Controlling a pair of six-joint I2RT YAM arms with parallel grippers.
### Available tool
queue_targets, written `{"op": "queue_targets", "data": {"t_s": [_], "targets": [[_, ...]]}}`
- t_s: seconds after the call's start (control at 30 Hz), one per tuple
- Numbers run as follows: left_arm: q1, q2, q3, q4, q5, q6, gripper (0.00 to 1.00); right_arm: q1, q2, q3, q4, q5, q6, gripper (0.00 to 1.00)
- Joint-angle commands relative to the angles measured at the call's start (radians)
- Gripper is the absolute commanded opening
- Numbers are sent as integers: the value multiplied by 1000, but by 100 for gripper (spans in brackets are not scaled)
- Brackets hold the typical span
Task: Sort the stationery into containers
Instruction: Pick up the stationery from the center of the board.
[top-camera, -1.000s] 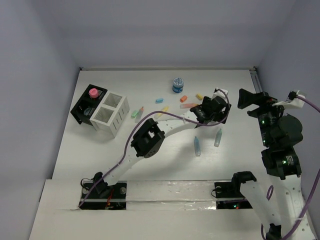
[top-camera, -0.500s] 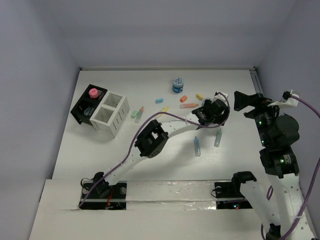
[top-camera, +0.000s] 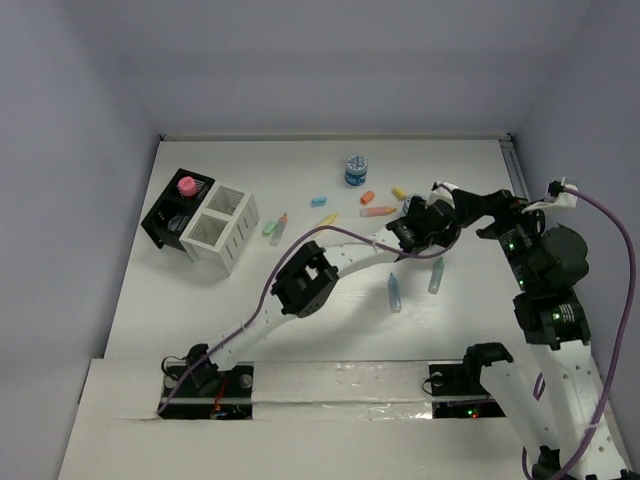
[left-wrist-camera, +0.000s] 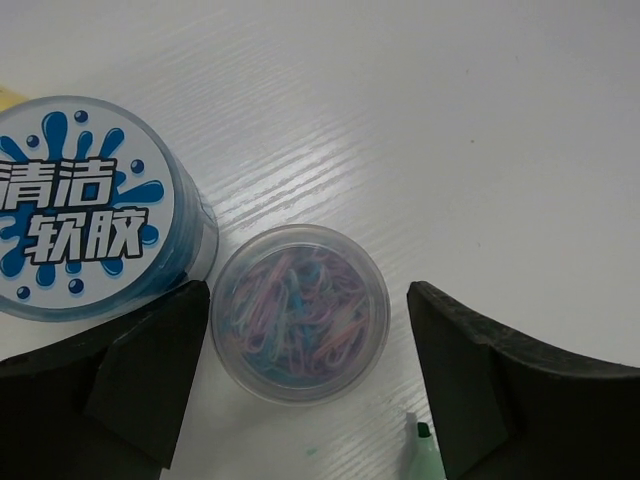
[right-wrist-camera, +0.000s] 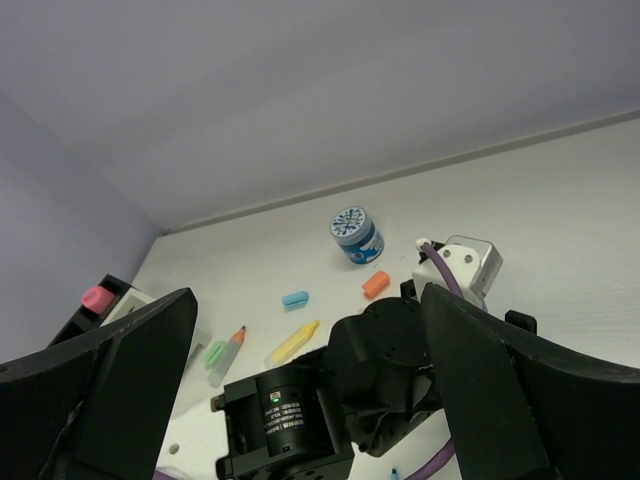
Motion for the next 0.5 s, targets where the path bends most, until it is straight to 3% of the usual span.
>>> {"op": "queue_targets", "data": {"t_s": [0.0,0.03,0.23,0.47], "targets": [[-9,1,35,57,-26,12,73,10,-12,-4,58,-32,1,99],[-9,0,34,61,-27,12,61,10,-12,-5,59,-34,1,99],[-20,-51,-26,73,-24,18,35,10,-9,-7,62,-43,1,99],[-66,-261,-155,179,-12,108,26,10,-15,5,61,-63,15,99]]}}
